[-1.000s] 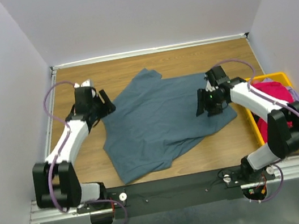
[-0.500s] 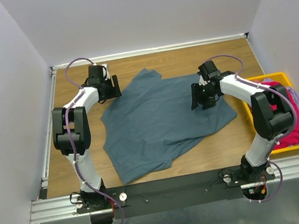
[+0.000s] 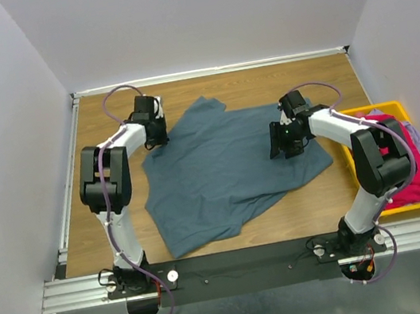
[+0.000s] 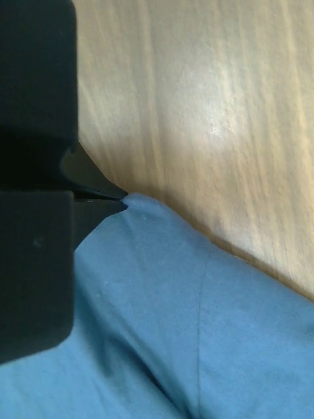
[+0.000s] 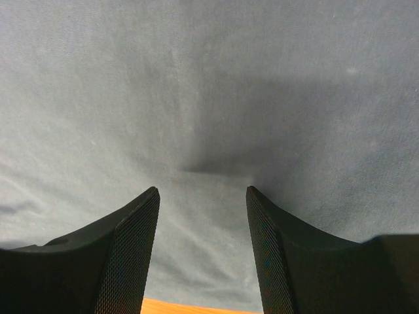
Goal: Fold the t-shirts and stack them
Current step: Flatten the tshirt out
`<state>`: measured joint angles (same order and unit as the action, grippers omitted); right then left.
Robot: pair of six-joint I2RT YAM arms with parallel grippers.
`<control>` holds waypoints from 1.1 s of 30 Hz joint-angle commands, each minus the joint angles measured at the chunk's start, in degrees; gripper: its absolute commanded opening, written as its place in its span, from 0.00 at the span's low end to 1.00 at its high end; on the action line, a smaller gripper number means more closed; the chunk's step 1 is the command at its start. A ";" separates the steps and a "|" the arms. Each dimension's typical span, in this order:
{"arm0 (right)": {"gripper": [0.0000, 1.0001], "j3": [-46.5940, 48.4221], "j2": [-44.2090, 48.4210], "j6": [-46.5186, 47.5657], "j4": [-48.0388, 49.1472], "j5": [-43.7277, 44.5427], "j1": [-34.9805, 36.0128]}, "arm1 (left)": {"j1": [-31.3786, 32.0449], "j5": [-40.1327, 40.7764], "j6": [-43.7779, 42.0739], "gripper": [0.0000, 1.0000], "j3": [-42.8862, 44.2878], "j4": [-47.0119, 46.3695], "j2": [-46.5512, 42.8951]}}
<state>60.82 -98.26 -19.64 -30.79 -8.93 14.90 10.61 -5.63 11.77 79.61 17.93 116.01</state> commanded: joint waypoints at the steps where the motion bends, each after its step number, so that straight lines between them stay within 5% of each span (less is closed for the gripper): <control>1: 0.63 -1.40 0.78 -0.66 1.34 -1.35 0.13 | 0.11 11.73 1.31 0.00 -5.95 5.16 -8.23; 8: 0.63 -4.03 4.03 -2.07 1.08 -3.64 0.13 | 4.93 21.44 10.37 0.00 -20.71 17.99 -31.94; 13: 0.63 -3.08 3.87 -1.90 0.99 -3.99 0.13 | 9.68 13.82 16.70 0.27 -20.03 16.81 -42.25; 15: 0.63 -1.15 2.81 -1.54 0.90 -4.25 0.13 | 9.95 10.74 16.36 0.54 -18.28 12.76 -45.68; 19: 0.63 1.93 0.62 -1.28 0.81 -4.52 0.13 | 7.95 6.51 17.93 0.80 -18.88 4.50 -45.96; 22: 0.63 3.17 0.17 -0.93 0.81 -4.34 0.13 | 2.33 2.83 20.48 0.81 -22.82 -1.48 -43.24; 25: 0.63 3.26 0.00 -0.67 0.81 -4.17 0.13 | -4.63 -0.17 21.01 0.69 -24.95 -7.02 -37.71; 33: 0.63 2.73 0.43 -0.22 0.81 -4.25 0.13 | -6.22 2.28 15.74 0.61 -10.64 -8.00 -15.65</control>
<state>62.74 -97.43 -20.86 -29.80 -12.29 14.90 4.21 -2.85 29.67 63.72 12.73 95.68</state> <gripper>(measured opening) 0.631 0.619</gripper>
